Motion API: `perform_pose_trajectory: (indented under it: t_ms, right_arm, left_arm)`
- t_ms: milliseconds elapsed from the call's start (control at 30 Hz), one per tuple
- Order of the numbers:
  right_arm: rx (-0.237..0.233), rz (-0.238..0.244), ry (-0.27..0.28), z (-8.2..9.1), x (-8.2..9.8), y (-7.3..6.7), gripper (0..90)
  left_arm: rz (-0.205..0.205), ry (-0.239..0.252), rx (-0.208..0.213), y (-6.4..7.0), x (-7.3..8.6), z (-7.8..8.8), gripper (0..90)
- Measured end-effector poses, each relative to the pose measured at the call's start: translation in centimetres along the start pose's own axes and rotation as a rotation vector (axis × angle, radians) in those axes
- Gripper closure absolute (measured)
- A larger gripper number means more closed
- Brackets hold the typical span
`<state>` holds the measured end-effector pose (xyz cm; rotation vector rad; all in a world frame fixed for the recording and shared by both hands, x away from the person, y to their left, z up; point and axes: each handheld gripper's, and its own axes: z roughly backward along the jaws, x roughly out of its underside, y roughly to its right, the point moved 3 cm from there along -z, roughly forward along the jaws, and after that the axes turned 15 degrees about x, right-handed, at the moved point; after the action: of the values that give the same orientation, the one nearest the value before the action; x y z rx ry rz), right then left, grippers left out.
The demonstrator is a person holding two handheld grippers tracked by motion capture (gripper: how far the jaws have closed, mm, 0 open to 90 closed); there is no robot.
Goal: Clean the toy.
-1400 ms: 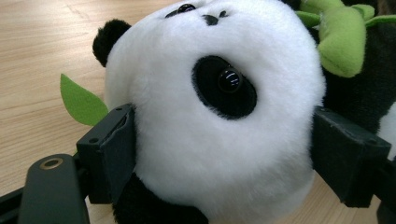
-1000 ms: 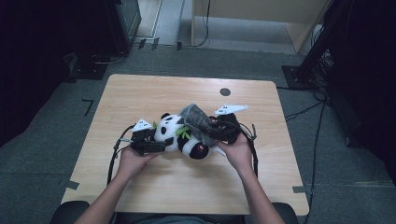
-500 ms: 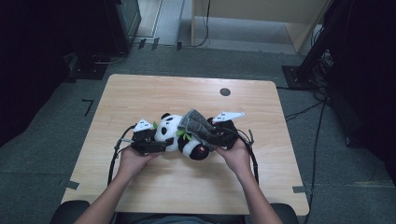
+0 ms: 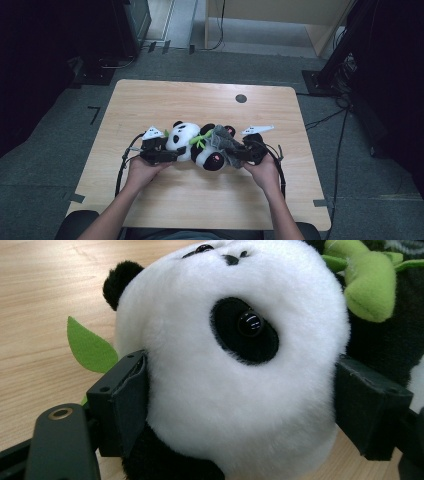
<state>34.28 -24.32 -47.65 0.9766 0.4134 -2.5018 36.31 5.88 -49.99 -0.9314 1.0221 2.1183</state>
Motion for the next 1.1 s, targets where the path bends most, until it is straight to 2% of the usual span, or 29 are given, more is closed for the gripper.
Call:
perform_pose_trajectory:
  t_ms: [100, 333, 467, 567, 733, 800, 867, 967, 1100]
  right_arm:
    - [0.002, -0.019, -0.023, -0.2, 0.5, 0.4, 77.5]
    - [0.028, -0.050, -0.075, -0.6, 1.5, 1.5, 77.8]
    - [0.053, -0.056, -0.100, -0.7, 1.9, 2.3, 77.7]
    - [0.097, -0.050, -0.114, -0.6, 2.1, 3.2, 77.8]
    - [0.135, -0.122, -0.113, 0.2, 2.0, 4.9, 77.9]
    - [0.146, -0.146, -0.082, 1.0, 1.8, 5.5, 78.1]
    - [0.137, -0.174, -0.039, 2.1, 1.2, 5.7, 78.5]
    - [0.130, -0.159, 0.019, 4.0, -0.2, 5.2, 78.9]
    - [0.111, -0.126, 0.092, 6.2, -2.4, 3.8, 79.1]
  left_arm:
    - [-0.013, 0.005, 0.005, -0.1, 0.0, 0.0, 19.0]
    - [-0.006, 0.007, 0.010, -0.2, -0.2, 0.0, 19.8]
    - [0.000, 0.014, 0.018, -0.3, -0.2, 0.0, 19.9]
    - [0.002, 0.016, 0.023, -0.4, -0.2, 0.1, 19.9]
    - [-0.008, 0.015, 0.020, -0.4, -0.2, 0.1, 19.9]
    - [-0.010, 0.014, 0.017, -0.3, -0.1, 0.1, 19.9]
    - [-0.019, 0.011, 0.012, -0.3, -0.1, 0.2, 20.4]
    - [-0.033, 0.014, 0.002, -0.1, -0.2, 0.2, 21.9]
    - [-0.039, 0.019, -0.004, 0.0, -0.1, 0.2, 23.7]
